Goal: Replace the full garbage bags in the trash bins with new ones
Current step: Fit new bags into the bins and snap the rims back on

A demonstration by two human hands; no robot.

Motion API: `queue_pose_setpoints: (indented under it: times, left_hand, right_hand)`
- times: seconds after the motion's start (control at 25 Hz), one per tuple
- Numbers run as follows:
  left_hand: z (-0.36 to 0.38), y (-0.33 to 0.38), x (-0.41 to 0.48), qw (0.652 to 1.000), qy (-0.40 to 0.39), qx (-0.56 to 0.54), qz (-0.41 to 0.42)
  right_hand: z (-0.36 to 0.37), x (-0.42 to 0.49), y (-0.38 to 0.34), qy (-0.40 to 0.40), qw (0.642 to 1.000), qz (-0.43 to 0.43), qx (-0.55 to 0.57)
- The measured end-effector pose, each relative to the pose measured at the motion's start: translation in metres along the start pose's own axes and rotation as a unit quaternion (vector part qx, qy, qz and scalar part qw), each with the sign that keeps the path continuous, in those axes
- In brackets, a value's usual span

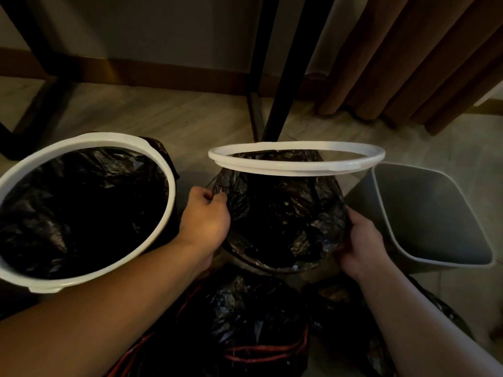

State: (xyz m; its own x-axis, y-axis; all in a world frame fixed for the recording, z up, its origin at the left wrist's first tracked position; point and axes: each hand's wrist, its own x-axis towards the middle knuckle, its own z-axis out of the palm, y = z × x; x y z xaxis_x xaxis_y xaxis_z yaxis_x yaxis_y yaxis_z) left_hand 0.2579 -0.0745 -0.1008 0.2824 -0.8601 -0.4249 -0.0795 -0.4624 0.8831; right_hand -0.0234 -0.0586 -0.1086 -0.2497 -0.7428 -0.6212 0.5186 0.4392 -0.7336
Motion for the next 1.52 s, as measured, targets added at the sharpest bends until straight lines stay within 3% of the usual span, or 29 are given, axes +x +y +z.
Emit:
queue_pose_setpoints:
  times: [0.32, 0.64, 0.8, 0.92, 1.08, 1.16, 1.24, 1.32, 1.4, 1.48, 1.52]
  left_hand:
    - [-0.002, 0.019, 0.022, 0.999, 0.015, -0.014, 0.034]
    - [0.000, 0.014, -0.001, 0.987, 0.013, -0.154, -0.034]
    - [0.006, -0.007, -0.022, 0.976, 0.030, -0.203, -0.073]
    - [0.007, -0.019, -0.020, 0.969, 0.034, -0.223, -0.097]
    - [0.007, -0.025, -0.014, 0.985, 0.026, -0.151, -0.084]
    - [0.001, -0.028, -0.013, 0.984, 0.029, -0.151, -0.088]
    - [-0.007, -0.023, -0.013, 0.967, 0.011, -0.224, -0.123]
    - [-0.014, -0.012, -0.014, 0.944, -0.029, -0.298, -0.139]
    - [-0.013, -0.002, -0.017, 0.929, -0.065, -0.346, -0.118]
    - [-0.009, 0.006, -0.022, 0.930, -0.073, -0.350, -0.087]
    - [-0.007, 0.010, -0.025, 0.934, -0.078, -0.342, -0.068]
  right_hand:
    - [0.018, 0.025, -0.002, 0.010, 0.998, -0.049, -0.045]
    - [-0.003, 0.006, 0.013, 0.013, 0.999, -0.032, 0.036]
    - [0.000, -0.011, 0.027, -0.013, 0.998, -0.051, 0.021]
    - [0.001, -0.013, 0.026, 0.026, 0.998, -0.053, 0.011]
    - [0.004, -0.017, 0.021, 0.064, 0.997, -0.007, -0.045]
    - [0.009, -0.024, 0.004, 0.112, 0.989, -0.033, -0.090]
    - [0.017, -0.040, -0.029, 0.186, 0.955, -0.172, -0.154]
    - [0.036, -0.065, -0.068, 0.151, 0.877, -0.393, -0.233]
    - [0.061, -0.080, -0.095, 0.054, 0.737, -0.558, -0.378]
    - [0.081, -0.085, -0.101, -0.030, 0.590, -0.621, -0.516]
    - [0.084, -0.087, -0.099, -0.066, 0.550, -0.625, -0.551]
